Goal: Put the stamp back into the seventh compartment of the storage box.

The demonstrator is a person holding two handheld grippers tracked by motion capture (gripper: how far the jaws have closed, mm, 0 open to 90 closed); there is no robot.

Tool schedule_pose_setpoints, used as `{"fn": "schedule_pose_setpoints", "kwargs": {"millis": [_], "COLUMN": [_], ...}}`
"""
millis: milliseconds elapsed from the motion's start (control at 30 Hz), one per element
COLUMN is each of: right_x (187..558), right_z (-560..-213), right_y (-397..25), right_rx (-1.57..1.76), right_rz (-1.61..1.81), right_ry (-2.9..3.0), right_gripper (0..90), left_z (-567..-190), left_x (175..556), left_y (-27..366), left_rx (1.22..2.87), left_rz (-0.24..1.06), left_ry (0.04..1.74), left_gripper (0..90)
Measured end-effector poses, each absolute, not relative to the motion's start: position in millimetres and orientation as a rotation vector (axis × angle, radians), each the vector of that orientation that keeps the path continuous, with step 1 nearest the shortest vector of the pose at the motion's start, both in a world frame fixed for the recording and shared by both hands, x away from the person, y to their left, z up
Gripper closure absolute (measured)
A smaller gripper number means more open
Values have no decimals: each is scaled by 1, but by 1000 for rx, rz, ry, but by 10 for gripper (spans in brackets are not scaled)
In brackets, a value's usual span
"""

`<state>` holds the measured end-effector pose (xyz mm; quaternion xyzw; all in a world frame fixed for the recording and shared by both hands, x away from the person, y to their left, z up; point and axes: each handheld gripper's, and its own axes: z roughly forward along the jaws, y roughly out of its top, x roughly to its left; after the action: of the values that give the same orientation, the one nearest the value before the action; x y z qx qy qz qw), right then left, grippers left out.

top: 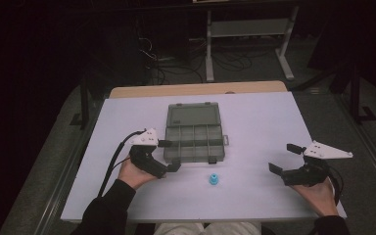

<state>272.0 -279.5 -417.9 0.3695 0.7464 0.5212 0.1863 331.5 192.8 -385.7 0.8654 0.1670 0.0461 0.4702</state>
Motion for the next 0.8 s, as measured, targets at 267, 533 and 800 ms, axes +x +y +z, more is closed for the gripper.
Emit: {"fn": "schedule_pose_setpoints", "kwargs": {"millis": [267, 533, 800], "right_x": [270, 270, 270], "right_z": [-417, -417, -417], "right_y": [-281, -281, -280], "right_rx": [1041, 1039, 1033], "right_rz": [1469, 1471, 1465], "right_ry": [2092, 2091, 2095], "right_gripper": [0, 0, 0], "left_z": [-391, -397, -404], "left_x": [330, 327, 324], "left_y": [174, 153, 134], "left_rx": [2168, 2221, 2266], "left_rz": [93, 74, 49], "left_ry": [361, 303, 252], "left_gripper": [84, 83, 84]}}
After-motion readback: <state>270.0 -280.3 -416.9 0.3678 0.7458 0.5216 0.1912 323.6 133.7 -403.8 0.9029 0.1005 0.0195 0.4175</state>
